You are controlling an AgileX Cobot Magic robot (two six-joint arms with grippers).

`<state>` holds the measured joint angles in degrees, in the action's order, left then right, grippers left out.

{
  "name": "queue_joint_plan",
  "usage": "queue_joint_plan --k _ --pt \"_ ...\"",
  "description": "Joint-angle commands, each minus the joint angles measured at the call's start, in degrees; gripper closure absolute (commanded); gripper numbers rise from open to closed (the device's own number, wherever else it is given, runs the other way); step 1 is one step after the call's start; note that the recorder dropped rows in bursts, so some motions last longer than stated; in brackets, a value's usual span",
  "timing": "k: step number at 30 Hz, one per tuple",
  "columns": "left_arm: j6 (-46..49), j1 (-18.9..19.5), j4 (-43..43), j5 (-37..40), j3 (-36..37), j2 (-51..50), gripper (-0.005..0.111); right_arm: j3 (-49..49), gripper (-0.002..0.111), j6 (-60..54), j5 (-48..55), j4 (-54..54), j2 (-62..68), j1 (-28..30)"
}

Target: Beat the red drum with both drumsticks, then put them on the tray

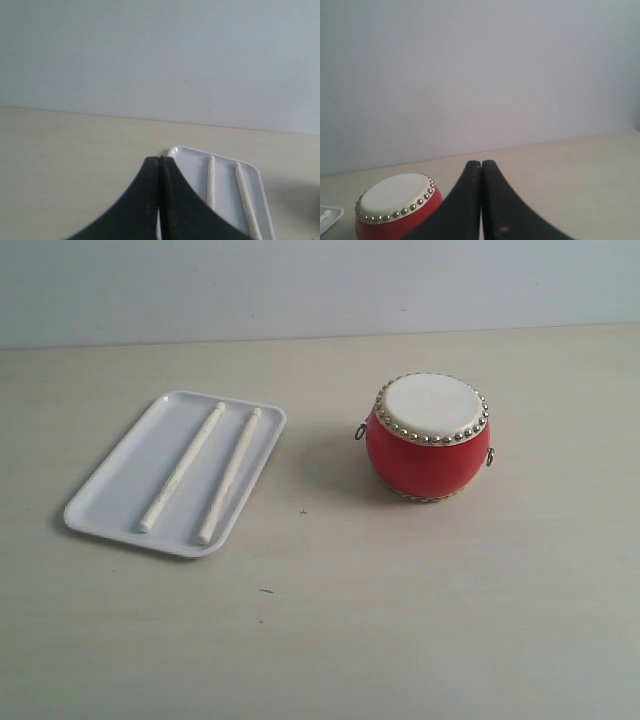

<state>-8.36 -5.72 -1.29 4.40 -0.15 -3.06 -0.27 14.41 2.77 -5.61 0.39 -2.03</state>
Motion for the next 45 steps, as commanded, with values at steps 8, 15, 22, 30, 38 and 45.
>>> queue_joint_plan --k 8,15,22,30,38,45 --pt "-0.47 0.12 -0.11 -0.07 0.15 0.46 0.107 0.27 0.108 0.14 0.61 0.93 -0.39 0.37" --pt "-0.47 0.12 -0.11 -0.07 0.15 0.46 0.107 0.27 0.108 0.31 0.61 0.93 -0.39 0.37" --pt "-0.47 0.12 -0.11 -0.07 0.15 0.46 0.107 0.27 0.108 0.30 0.61 1.04 -0.39 0.37" --pt "-0.47 0.12 -0.11 -0.07 0.15 0.46 0.107 0.27 0.108 0.30 0.61 0.93 -0.39 0.37" --pt "-0.47 0.12 -0.11 -0.07 0.15 0.46 0.107 0.27 0.108 0.30 0.61 0.93 -0.39 0.37" --pt "-0.47 0.12 -0.11 -0.07 0.15 0.46 0.107 0.27 0.108 0.30 0.61 1.04 -0.39 0.37"
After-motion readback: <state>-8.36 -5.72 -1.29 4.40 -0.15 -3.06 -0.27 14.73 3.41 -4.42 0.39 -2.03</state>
